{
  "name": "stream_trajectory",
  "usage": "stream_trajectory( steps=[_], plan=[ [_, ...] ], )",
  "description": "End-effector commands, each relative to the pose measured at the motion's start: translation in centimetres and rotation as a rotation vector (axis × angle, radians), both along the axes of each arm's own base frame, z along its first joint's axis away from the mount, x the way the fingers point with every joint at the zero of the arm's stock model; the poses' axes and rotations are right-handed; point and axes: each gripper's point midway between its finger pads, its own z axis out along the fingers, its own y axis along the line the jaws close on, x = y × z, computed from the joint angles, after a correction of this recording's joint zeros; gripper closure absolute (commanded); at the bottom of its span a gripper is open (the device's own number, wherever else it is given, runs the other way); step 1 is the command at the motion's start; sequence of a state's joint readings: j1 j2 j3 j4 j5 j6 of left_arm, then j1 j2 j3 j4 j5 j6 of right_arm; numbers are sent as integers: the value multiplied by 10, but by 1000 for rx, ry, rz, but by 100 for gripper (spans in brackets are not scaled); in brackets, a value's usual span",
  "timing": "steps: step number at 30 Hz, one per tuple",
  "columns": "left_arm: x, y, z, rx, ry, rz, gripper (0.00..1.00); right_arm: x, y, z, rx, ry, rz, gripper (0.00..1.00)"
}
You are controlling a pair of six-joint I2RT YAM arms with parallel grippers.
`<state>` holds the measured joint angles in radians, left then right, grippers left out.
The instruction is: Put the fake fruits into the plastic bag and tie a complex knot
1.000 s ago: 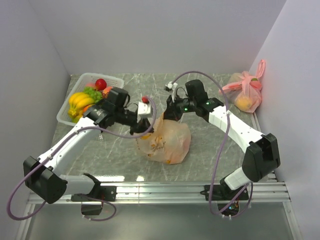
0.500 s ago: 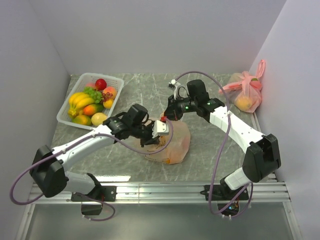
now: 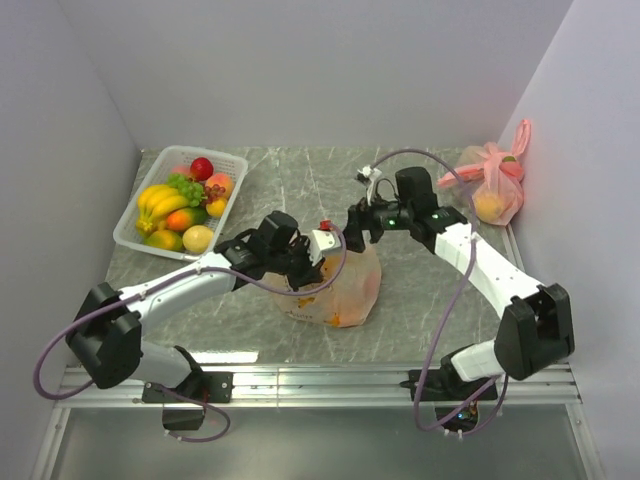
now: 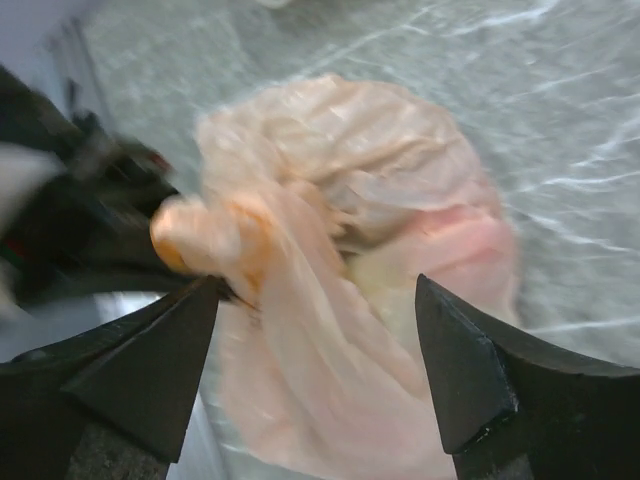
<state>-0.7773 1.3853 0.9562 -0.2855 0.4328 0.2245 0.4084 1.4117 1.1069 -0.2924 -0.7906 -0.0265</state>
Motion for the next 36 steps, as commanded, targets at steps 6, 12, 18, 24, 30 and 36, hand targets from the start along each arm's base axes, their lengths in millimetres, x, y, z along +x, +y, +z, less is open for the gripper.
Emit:
stream_trajectory(
  steps=[6,12,18,24,30,36],
  plan=[
    [2,-12,22,-101,40,10,100,-22,-6,-25,-72,-278,278,13],
    [17,-8,0,-32,96,126,100,-33,-4,-65,-74,-107,277,42],
    [28,-6,-11,-39,173,234,100,-50,8,-66,56,166,221,100],
    [46,4,-23,-48,225,353,100,-92,31,-30,294,400,147,100],
    [51,-2,-8,-162,296,309,100,-130,49,-16,426,573,91,100],
    [29,-3,3,-195,325,207,100,-110,32,-19,310,509,72,72]
  ],
)
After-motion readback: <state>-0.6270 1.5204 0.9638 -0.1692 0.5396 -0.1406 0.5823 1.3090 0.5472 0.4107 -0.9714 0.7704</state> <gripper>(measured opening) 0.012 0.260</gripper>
